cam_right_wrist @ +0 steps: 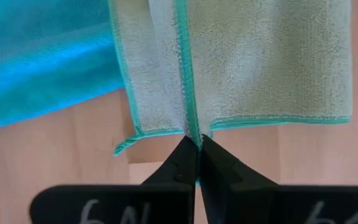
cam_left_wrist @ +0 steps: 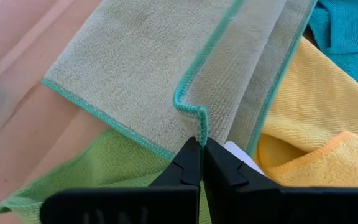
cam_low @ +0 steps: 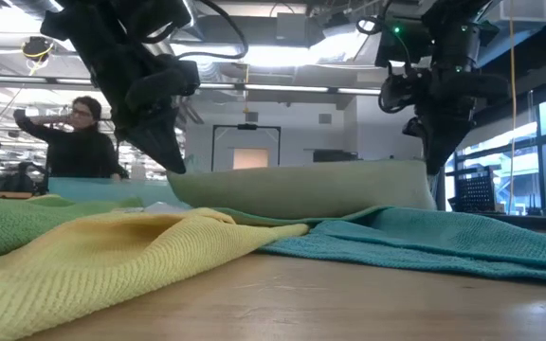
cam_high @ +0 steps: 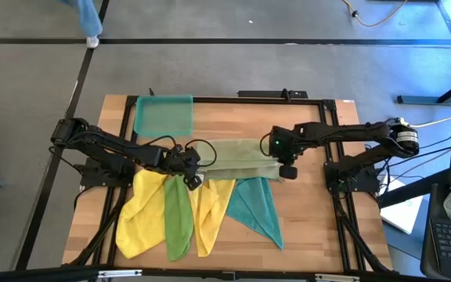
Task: Fold microfiber towels
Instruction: Fold the light green microfiber cloth
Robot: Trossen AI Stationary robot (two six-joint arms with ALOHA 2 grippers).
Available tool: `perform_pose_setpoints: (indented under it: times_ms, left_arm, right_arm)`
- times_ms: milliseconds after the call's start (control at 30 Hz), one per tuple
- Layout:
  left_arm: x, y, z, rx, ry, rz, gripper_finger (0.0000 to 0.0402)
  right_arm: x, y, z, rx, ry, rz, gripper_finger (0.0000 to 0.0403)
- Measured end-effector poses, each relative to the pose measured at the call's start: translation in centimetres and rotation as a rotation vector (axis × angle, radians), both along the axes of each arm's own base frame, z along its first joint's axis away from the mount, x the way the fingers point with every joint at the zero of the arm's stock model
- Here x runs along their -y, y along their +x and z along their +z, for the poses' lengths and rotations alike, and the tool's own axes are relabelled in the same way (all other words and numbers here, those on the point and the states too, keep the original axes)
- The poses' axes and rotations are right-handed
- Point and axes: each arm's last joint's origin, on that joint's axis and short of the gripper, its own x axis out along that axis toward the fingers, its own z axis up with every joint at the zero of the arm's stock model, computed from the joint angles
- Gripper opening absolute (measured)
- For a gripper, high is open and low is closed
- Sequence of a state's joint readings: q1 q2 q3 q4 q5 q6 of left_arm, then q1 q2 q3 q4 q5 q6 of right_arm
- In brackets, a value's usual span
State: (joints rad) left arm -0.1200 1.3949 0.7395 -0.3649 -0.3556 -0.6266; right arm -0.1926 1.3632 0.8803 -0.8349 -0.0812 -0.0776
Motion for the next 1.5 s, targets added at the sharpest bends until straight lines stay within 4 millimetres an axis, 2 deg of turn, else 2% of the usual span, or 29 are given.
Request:
perform_pose_setpoints:
  times_ms: [367, 667, 867, 1033, 1133, 1233, 1300, 1500]
  left_arm:
    - [0.1, 0.2, 0.1, 0.013, -0.017, -0.044, 0.0005]
    - [0.2, 0.1, 0.0, -0.006, -0.049, -0.066, 0.0056]
    - [0.3, -0.1, -0.1, -0.027, -0.079, -0.086, 0.0071]
    - [0.3, -0.3, -0.3, -0.054, -0.076, -0.087, 0.0072]
    - [0.1, -0.6, -0.2, -0.085, -0.073, -0.077, 0.0072]
    - [-0.4, -0.8, 1.0, -0.126, -0.066, -0.057, 0.0072]
    - [-0.7, -1.3, 2.2, -0.167, -0.042, -0.044, 0.0072]
    - [-1.5, -3.1, 6.1, -0.094, 0.100, 0.009, 0.0073]
  right_arm:
    - [-0.2, 0.1, 0.0, 0.009, 0.033, -0.057, 0.0020]
    - [-0.5, 0.1, 0.0, 0.017, 0.125, -0.060, 0.0108]
    - [-0.5, 0.1, 0.0, 0.012, 0.123, -0.065, 0.0169]
    - [-0.3, 0.0, -0.1, 0.001, 0.067, -0.081, 0.0187]
    - [0.0, -0.1, -0.1, -0.017, -0.030, -0.134, 0.0188]
    - [0.7, -0.5, -0.1, -0.065, -0.171, -0.235, 0.0188]
    - [1.3, -0.8, -0.1, -0.084, -0.192, -0.307, 0.0188]
    - [3.8, -0.5, 0.4, 0.067, 0.125, -0.443, 0.0188]
